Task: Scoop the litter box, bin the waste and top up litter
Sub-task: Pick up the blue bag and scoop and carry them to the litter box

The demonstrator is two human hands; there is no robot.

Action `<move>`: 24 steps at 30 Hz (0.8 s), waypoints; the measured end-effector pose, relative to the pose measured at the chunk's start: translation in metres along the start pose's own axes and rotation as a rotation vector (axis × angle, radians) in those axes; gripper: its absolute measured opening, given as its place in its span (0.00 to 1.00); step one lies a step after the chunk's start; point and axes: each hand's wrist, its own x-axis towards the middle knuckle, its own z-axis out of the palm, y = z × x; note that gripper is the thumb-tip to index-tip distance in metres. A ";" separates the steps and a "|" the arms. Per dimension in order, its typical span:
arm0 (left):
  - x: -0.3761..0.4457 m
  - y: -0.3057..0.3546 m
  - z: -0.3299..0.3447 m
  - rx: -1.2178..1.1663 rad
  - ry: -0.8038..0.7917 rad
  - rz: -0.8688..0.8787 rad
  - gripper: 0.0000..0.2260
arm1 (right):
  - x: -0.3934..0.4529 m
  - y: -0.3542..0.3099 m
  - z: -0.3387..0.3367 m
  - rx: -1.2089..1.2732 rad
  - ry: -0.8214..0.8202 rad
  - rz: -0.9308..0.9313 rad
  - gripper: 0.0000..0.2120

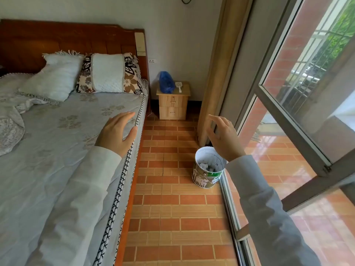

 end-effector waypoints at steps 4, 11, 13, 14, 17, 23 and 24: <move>0.009 -0.004 0.012 0.008 0.014 -0.037 0.21 | 0.012 0.012 0.004 -0.011 -0.001 -0.011 0.20; 0.039 -0.019 0.043 0.001 0.017 -0.058 0.19 | 0.051 0.034 0.027 -0.036 -0.045 0.008 0.20; 0.053 -0.028 0.055 -0.008 0.004 -0.069 0.21 | 0.067 0.041 0.038 -0.033 -0.050 0.017 0.20; 0.061 -0.034 0.062 -0.011 -0.005 -0.076 0.21 | 0.076 0.044 0.045 -0.031 -0.055 0.020 0.20; 0.091 -0.057 0.084 -0.016 -0.032 -0.093 0.21 | 0.112 0.053 0.067 -0.023 -0.082 0.029 0.20; 0.188 -0.104 0.116 -0.010 -0.058 -0.108 0.20 | 0.218 0.059 0.112 0.017 -0.100 0.054 0.20; 0.207 -0.111 0.119 -0.010 -0.061 -0.109 0.21 | 0.239 0.059 0.118 0.024 -0.100 0.063 0.20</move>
